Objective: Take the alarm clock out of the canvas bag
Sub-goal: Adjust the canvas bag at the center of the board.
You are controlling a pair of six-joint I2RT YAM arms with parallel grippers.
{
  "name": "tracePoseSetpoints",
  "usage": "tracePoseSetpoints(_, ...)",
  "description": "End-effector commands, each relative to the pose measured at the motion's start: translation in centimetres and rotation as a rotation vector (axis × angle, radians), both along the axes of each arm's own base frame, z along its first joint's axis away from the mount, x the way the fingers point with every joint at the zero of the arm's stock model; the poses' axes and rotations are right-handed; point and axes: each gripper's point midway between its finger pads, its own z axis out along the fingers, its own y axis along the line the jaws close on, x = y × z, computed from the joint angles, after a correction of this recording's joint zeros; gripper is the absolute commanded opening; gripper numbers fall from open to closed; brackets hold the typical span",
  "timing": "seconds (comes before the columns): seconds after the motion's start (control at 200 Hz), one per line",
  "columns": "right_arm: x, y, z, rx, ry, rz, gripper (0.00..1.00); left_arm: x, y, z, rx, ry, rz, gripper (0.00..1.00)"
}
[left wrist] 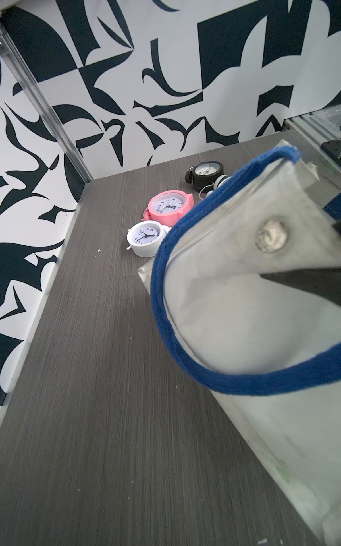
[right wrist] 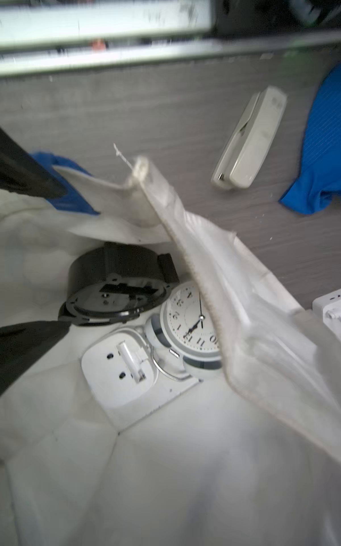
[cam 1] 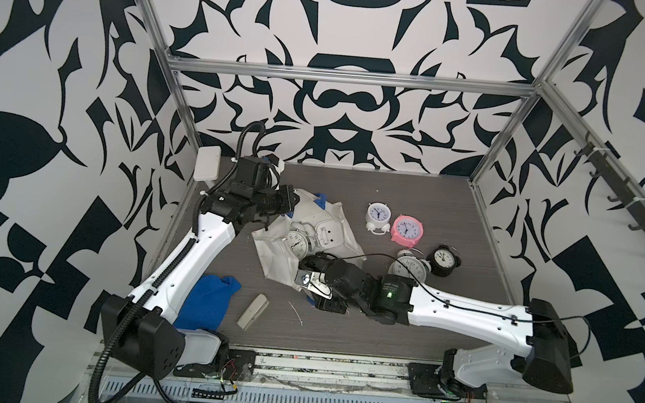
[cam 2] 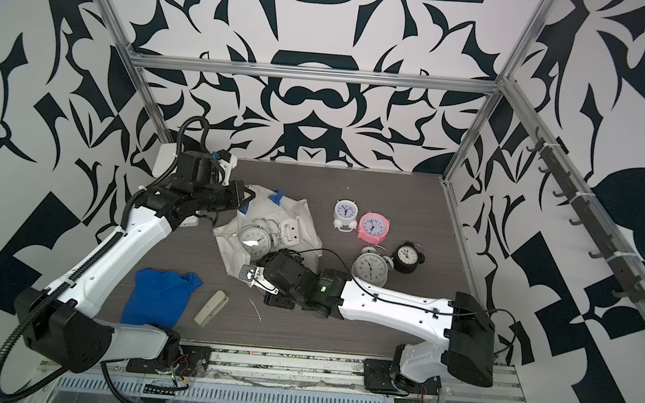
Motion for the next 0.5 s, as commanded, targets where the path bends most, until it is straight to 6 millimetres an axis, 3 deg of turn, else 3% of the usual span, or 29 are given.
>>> tracePoseSetpoints(0.0, 3.3, -0.1, 1.5, -0.025, -0.220, -0.002, 0.70, 0.6, -1.1, 3.4, -0.103, -0.068, -0.038, 0.00)
tracePoseSetpoints(0.145, 6.1, -1.6, 0.7, 0.007, -0.150, -0.012, 0.69, 0.8, -1.6, 2.8, -0.122, -0.046, -0.063, 0.00)
tracePoseSetpoints(0.325, 5.5, -1.5, -1.8, -0.031, -0.132, 0.178, 0.69, 1.1, -1.6, 2.3, -0.127, -0.027, -0.060, 0.00)
tracePoseSetpoints(0.49, 5.5, -1.6, -3.3, -0.112, -0.138, 0.248, 0.69, 1.3, -1.5, 2.2, -0.126, -0.024, -0.053, 0.00)
